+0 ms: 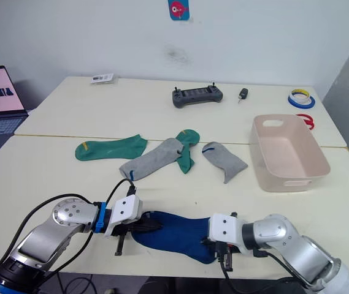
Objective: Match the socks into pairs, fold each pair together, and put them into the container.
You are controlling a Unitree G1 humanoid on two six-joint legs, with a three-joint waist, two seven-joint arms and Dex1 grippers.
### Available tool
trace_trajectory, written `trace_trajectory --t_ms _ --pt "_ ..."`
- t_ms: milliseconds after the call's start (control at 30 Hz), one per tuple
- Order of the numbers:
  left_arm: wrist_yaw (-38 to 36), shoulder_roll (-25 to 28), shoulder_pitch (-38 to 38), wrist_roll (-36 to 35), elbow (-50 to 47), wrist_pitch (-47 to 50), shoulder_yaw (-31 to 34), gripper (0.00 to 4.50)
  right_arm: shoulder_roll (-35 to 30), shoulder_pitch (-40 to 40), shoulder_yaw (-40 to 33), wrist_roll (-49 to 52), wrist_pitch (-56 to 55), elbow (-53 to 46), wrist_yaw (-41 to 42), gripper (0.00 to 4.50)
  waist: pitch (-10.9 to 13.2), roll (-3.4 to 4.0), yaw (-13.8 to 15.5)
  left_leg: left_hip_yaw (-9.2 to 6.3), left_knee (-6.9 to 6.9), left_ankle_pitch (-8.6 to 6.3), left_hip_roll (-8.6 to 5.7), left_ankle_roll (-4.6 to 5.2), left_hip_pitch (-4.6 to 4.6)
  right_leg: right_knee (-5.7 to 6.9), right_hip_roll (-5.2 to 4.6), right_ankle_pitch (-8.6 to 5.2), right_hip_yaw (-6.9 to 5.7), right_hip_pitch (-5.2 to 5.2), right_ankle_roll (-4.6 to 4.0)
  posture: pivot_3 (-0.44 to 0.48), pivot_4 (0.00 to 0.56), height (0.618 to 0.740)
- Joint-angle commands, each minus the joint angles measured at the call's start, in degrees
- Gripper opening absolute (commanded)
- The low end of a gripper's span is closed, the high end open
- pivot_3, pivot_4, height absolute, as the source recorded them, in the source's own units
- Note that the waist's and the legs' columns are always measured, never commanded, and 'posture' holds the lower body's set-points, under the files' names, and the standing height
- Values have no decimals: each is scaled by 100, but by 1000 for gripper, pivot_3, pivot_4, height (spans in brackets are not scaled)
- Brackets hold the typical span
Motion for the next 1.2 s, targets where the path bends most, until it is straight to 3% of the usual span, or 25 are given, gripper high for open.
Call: trace_trajectory --t_ms 33,267,367,533,867,1100,1200 --pt "139 5 87 272 253 -17 -32 0 -353 376 -509 28 -304 2 144 56 -1 1 5 0 0 0 0 0 1 -2 0 0 0 2 0 0 150 740" --pt "167 -67 175 216 152 -48 -26 0 218 1008 -2110 1801 770 -952 -344 56 -8 8 0 -3 -1 0 2 0 3 -2 0 0 0 10 0 0 150 740" --pt "169 -49 231 297 203 -169 -68 0 182 1306 -2354 1680 841 -866 -567 674 -9 6 12 -6 0 0 -3 0 3 -5 -2 0 -1 13 0 0 150 740" --pt "192 -50 266 285 173 -163 -86 0 411 1659 -2129 1362 1018 -787 -1165 2305 -17 21 1 0 -4 0 -1 0 5 -6 0 0 2 10 0 0 150 740" --pt "241 -48 277 259 91 -96 -65 0 514 1923 -1423 995 1237 -906 -1500 2305 -32 25 0 2 -4 0 0 0 6 -7 1 -2 1 11 2 0 150 740" --pt "271 -47 293 247 57 -70 -36 0 230 1869 -1017 502 962 -893 -1442 27 -58 19 0 2 -6 0 0 0 6 -11 2 -4 1 11 7 0 150 740" --pt "274 -49 298 168 -9 -32 35 0 262 1721 -1097 497 858 -841 -1408 27 -63 18 0 2 -7 0 0 0 5 -13 3 -5 1 11 9 0 150 740"
